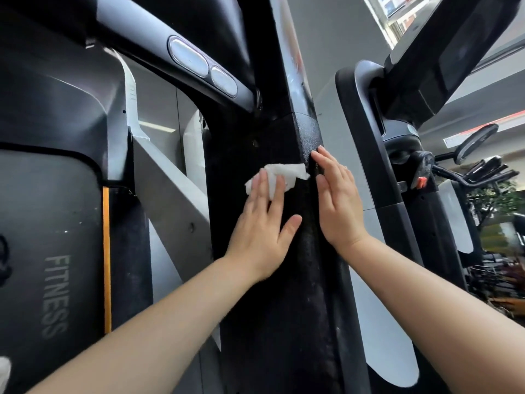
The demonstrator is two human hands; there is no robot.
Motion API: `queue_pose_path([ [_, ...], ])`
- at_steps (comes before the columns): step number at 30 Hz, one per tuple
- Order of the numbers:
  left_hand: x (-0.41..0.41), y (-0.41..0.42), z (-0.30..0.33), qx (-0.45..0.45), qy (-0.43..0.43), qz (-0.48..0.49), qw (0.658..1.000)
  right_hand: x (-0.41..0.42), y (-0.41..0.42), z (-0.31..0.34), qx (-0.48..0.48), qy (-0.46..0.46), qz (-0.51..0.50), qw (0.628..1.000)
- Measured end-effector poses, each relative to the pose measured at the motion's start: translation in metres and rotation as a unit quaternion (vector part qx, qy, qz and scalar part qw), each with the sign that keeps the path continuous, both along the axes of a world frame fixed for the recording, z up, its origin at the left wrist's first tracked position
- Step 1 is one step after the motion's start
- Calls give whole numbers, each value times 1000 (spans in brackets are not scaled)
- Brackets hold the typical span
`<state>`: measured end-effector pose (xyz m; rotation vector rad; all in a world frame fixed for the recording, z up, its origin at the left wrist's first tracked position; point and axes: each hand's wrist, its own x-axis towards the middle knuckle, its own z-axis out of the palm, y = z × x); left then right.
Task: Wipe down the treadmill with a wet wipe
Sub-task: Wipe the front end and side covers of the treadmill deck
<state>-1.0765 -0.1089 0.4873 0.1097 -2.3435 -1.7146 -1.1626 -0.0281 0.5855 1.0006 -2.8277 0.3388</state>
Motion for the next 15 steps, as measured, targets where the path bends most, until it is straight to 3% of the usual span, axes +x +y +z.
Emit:
queue_pose_path([
  [7,106,86,-5,-102,25,-27,994,1,0,1,-14,-8,-2,1000],
  [12,55,55,16,-63,13,37,997,0,1,-2,-39,-19,-1,999],
  [15,9,19,27,-10,4,26,1000,-1,2,-2,-54,-46,-20,997],
])
